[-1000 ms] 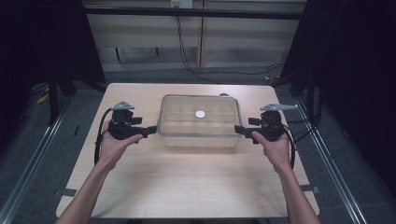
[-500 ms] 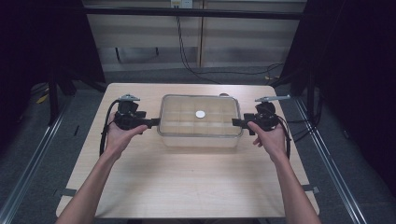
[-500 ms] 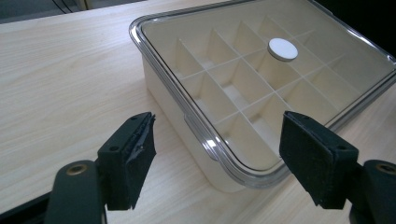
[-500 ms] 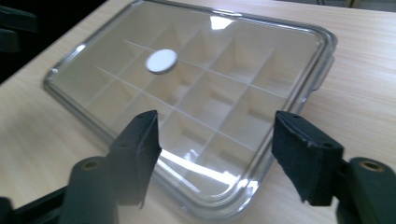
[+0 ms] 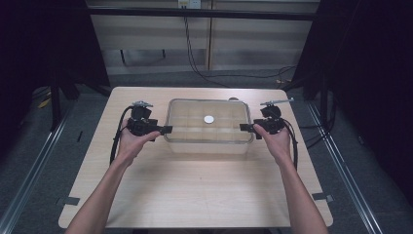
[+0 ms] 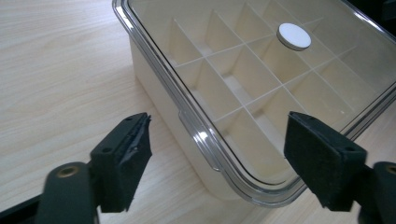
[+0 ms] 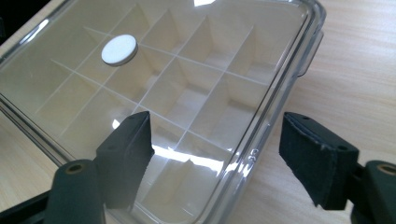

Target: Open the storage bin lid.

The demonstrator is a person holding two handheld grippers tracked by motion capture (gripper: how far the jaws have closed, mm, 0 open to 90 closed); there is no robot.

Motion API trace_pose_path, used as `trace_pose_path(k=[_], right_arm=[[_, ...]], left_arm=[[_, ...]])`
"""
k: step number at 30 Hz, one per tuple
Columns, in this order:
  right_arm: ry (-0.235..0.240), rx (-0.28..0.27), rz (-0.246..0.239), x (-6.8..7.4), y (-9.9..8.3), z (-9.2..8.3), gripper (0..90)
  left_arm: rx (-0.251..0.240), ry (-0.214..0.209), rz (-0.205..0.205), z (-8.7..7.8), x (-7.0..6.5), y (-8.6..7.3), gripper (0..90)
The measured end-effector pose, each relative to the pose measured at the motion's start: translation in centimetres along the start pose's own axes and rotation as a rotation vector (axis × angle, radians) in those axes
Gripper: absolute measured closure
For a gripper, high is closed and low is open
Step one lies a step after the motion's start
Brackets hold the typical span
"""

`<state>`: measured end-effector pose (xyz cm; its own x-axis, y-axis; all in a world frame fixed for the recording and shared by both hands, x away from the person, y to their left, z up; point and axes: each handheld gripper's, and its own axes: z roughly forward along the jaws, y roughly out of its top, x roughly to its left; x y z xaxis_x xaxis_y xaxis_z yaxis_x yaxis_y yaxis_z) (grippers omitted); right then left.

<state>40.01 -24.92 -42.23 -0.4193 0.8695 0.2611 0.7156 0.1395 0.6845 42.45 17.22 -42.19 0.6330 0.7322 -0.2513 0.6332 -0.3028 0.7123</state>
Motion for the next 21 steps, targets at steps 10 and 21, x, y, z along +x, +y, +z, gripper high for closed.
trace_pose_path(k=[10,21], right_arm=[[0.027,0.018,0.027,-0.2,0.0,1.5,15.4],[0.007,0.016,0.000,0.4,-0.1,1.5,12.5]], left_arm=[[0.029,-0.002,-0.032,1.5,0.8,-0.2,20.3],[0.061,-0.039,0.008,2.6,-0.6,0.1,22.7]])
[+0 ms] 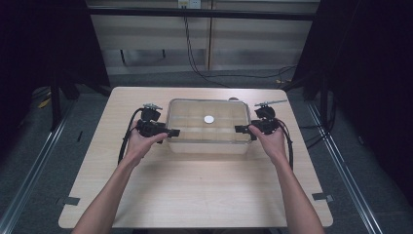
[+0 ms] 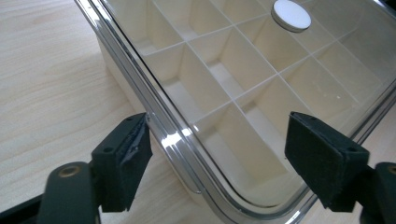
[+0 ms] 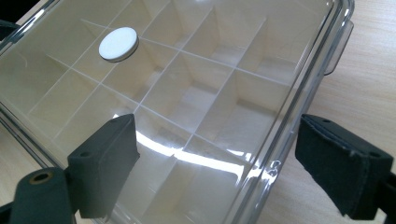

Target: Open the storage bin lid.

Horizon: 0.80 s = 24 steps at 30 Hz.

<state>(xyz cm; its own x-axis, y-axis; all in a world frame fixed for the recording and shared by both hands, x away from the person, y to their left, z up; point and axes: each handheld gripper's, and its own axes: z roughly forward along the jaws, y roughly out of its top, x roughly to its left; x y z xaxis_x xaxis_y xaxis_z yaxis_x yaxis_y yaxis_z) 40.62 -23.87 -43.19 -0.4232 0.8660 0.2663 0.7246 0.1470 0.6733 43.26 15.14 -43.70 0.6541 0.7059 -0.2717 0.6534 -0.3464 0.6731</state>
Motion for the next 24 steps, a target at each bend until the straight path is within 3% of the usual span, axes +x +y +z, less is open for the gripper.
trace_pose_path(k=[8,11,15,21,24], right_arm=[[-0.031,0.019,-0.015,0.0,-0.1,0.7,8.8],[0.018,0.046,0.010,-0.4,-0.3,1.3,8.7],[0.011,0.019,0.023,-0.5,-0.3,1.7,8.4],[-0.004,0.007,0.033,-0.5,-0.2,2.0,8.4],[-0.019,-0.016,0.034,-0.4,-0.3,2.1,8.5]], left_arm=[[0.003,-0.026,-0.026,0.8,0.3,0.4,20.5],[0.001,-0.010,-0.029,1.1,0.1,0.6,18.2],[0.013,-0.004,-0.023,1.3,0.0,0.7,15.1],[-0.005,-0.044,-0.044,1.6,0.4,0.5,15.1],[-0.008,-0.018,-0.034,1.6,0.1,0.5,15.1]])
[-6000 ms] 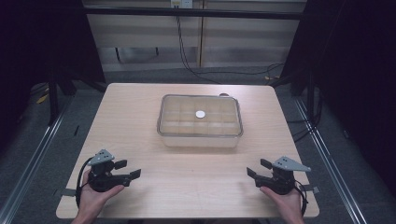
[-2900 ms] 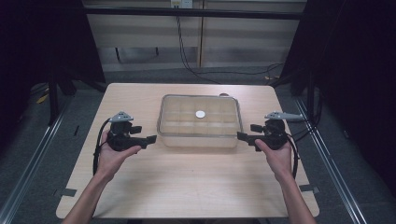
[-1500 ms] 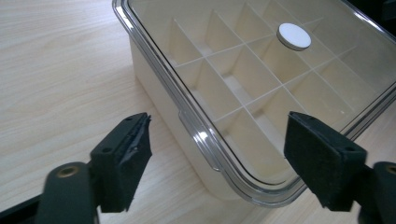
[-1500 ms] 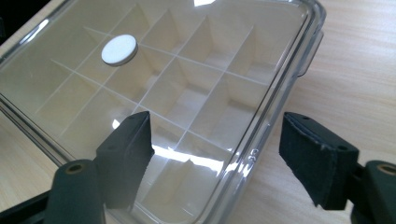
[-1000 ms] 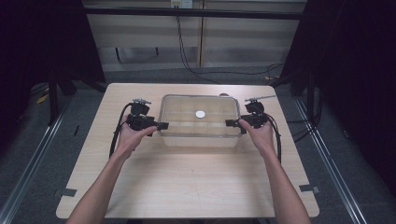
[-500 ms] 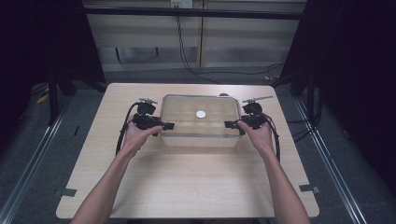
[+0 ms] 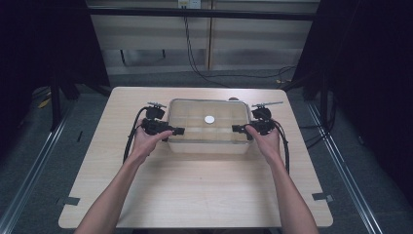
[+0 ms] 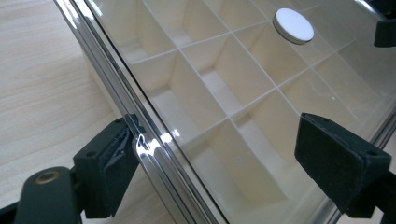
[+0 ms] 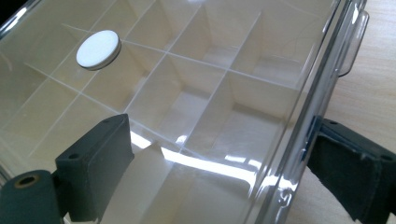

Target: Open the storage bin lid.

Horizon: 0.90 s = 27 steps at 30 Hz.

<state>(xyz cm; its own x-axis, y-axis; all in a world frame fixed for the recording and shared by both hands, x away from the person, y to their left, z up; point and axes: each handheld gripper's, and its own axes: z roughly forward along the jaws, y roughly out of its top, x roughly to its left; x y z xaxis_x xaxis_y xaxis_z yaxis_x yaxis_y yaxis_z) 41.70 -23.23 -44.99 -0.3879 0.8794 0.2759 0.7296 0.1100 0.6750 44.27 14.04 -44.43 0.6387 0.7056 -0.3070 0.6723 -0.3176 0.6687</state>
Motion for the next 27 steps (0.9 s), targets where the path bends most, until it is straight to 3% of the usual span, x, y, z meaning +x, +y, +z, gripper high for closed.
trace_pose_path(k=[5,9,15,22,24,27], right_arm=[[-0.033,-0.042,0.007,0.0,-0.2,-0.4,16.0],[-0.055,-0.053,-0.004,0.4,-0.1,-0.7,16.3],[-0.049,-0.084,-0.007,0.4,0.0,-1.2,22.8],[-0.004,-0.141,0.039,-0.2,-0.1,-2.2,32.4],[0.008,-0.168,0.080,-0.5,-0.2,-2.4,35.6],[-0.012,-0.189,0.089,-0.5,-0.4,-2.6,40.4]], left_arm=[[-0.051,0.026,0.002,-0.4,0.0,-0.3,22.4],[-0.050,0.036,0.020,-0.6,-0.1,-0.2,23.2],[-0.058,0.038,0.037,-1.0,-0.3,-0.1,26.2],[-0.094,0.033,0.036,-1.5,-0.3,-0.2,33.3],[-0.105,0.024,0.029,-1.7,-0.3,-0.2,37.1],[-0.111,0.022,0.032,-1.9,-0.3,-0.2,41.1]])
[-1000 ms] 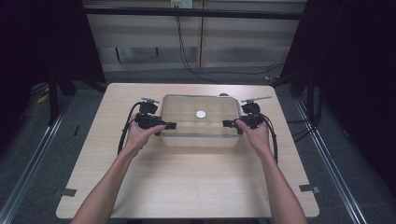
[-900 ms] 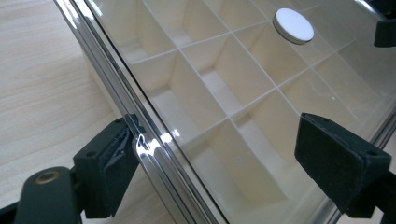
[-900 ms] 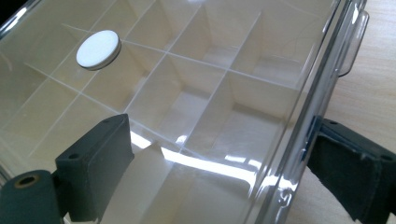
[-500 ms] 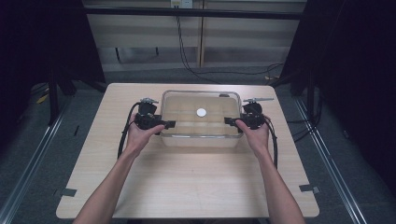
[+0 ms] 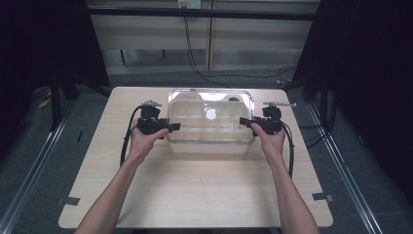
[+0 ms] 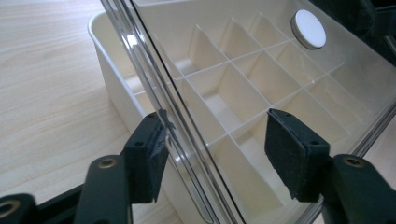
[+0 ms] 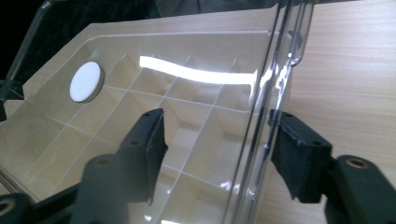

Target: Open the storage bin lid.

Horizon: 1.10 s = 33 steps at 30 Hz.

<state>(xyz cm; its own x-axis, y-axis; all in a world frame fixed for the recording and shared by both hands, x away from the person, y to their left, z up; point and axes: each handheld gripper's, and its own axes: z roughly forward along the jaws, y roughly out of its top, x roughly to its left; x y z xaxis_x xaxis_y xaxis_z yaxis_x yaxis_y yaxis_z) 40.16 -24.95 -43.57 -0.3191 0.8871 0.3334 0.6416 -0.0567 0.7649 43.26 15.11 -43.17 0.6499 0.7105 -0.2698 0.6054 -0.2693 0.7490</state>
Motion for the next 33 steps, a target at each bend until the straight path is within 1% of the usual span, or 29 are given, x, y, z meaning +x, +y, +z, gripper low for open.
trace_pose_path(k=[1,2,3,7,10,11,12,15,16,18,20,21,23,28,30,33], right_arm=[[0.004,-0.001,0.000,0.0,0.0,-0.1,42.1],[0.000,-0.003,0.000,0.0,0.0,-0.2,43.7],[-0.001,-0.005,-0.007,-0.1,0.1,-0.3,44.8],[-0.001,-0.007,-0.012,0.0,0.2,-0.6,47.3],[0.001,-0.013,-0.007,0.0,0.3,-0.8,49.7],[0.007,-0.016,0.002,-0.1,0.3,-1.0,51.1],[0.013,-0.020,0.012,-0.2,0.3,-1.1,52.7],[0.023,-0.030,0.013,-0.3,0.4,-1.4,55.0],[0.027,-0.031,0.016,-0.3,0.4,-1.5,55.7],[0.029,-0.033,0.017,-0.3,0.4,-1.7,56.9],[0.033,-0.037,0.021,-0.2,0.5,-1.9,57.8],[0.036,-0.041,0.013,-0.2,0.5,-2.0,58.4],[0.035,-0.042,0.017,-0.1,0.6,-2.3,59.4],[0.043,-0.052,0.016,0.0,0.6,-2.7,61.0],[0.040,-0.049,0.013,0.1,0.7,-2.8,61.3],[0.047,-0.057,0.015,0.1,0.6,-3.1,63.0]], left_arm=[[-0.003,0.003,0.005,-0.1,0.0,0.0,41.4],[-0.012,0.001,-0.003,-0.1,0.0,0.0,42.1],[-0.012,-0.003,-0.002,-0.2,0.1,0.0,43.2],[-0.022,0.000,0.003,-0.5,0.0,0.0,45.7],[-0.028,0.002,0.000,-0.6,-0.1,0.0,46.9],[-0.030,0.001,0.005,-0.7,0.0,0.0,47.6],[-0.037,-0.002,-0.002,-0.8,0.0,0.0,48.6],[-0.042,-0.011,-0.010,-1.0,0.1,0.1,51.4],[-0.052,-0.010,-0.009,-1.1,0.1,0.1,52.4],[-0.051,-0.007,-0.001,-1.3,0.0,0.1,53.3],[-0.059,-0.011,-0.006,-1.4,0.0,0.1,54.2],[-0.057,-0.009,0.001,-1.5,-0.1,0.1,54.7],[-0.061,-0.006,0.006,-1.7,-0.2,0.2,55.6],[-0.069,0.015,0.021,-2.0,-0.6,0.2,56.3],[-0.072,0.010,0.023,-2.1,-0.6,0.2,56.9],[-0.081,0.000,0.018,-2.3,-0.5,0.1,59.3]])
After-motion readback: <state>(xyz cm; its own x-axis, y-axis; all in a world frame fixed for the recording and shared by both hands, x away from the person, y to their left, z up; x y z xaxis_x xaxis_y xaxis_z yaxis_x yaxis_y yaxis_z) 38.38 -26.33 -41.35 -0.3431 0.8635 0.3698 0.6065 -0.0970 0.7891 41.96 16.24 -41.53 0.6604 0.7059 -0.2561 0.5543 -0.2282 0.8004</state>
